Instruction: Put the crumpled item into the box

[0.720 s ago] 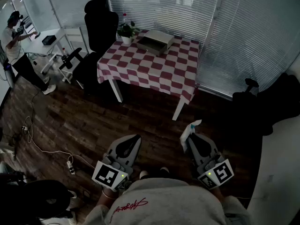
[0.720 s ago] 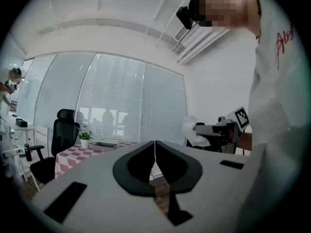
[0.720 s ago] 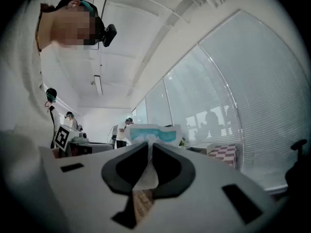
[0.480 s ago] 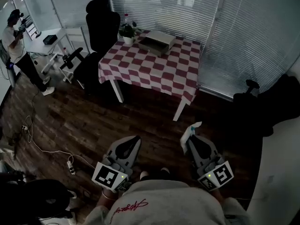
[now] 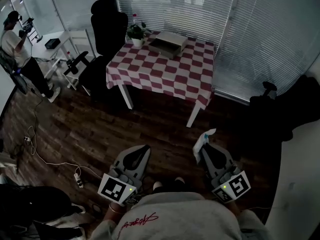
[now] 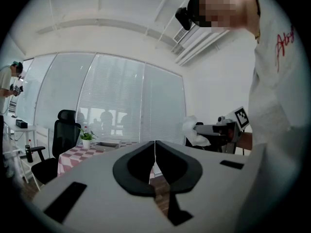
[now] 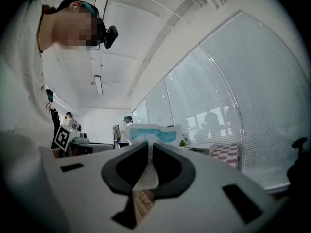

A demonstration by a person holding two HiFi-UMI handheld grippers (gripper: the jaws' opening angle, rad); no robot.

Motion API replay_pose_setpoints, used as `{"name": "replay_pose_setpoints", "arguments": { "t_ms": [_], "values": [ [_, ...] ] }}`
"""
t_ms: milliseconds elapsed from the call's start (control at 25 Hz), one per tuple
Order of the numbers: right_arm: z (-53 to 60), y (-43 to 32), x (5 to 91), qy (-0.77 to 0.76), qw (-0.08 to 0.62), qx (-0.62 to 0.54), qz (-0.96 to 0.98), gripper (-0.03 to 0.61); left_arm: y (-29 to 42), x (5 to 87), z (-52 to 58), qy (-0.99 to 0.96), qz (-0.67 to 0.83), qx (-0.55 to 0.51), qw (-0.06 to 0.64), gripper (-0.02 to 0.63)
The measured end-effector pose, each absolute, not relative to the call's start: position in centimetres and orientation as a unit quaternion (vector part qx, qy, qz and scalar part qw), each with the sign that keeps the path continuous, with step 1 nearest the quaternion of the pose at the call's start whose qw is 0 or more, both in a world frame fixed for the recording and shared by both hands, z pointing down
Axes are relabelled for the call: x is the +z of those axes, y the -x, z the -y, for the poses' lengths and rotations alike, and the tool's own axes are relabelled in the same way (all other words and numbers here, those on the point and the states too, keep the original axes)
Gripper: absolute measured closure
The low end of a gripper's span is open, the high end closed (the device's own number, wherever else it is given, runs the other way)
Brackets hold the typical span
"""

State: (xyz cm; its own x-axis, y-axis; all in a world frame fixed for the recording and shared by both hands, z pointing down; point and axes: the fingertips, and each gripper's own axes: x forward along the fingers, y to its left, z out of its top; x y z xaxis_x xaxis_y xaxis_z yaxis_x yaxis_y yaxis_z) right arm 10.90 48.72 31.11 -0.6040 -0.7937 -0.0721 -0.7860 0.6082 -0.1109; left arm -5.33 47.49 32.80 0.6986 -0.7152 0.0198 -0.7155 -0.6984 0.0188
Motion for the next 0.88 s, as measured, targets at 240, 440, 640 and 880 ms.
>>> {"name": "replay_pose_setpoints", "arguments": {
  "t_ms": [240, 440, 640, 880],
  "values": [
    [-49.0, -10.3, 31.8, 0.465, 0.059, -0.028, -0.883, 0.532, 6.4, 33.4, -48.1, -0.928, 0.372, 0.01, 0.017, 0.594],
    [-49.9, -9.4, 32.0, 0.479, 0.067, -0.023, -0.875, 0.532, 7.7, 33.9, -48.9, -0.932, 0.361, 0.015, 0.013, 0.594],
    [-50.6, -9.7, 32.3, 0.502, 0.054, -0.015, -0.863, 0.532, 8.0, 33.8, -49.1, -0.937, 0.35, 0.017, 0.012, 0.594],
    [-50.1, -10.3, 32.0, 0.512, 0.063, -0.018, -0.857, 0.532, 7.8, 34.1, -48.4, -0.939, 0.344, 0.017, 0.014, 0.594]
  ]
}}
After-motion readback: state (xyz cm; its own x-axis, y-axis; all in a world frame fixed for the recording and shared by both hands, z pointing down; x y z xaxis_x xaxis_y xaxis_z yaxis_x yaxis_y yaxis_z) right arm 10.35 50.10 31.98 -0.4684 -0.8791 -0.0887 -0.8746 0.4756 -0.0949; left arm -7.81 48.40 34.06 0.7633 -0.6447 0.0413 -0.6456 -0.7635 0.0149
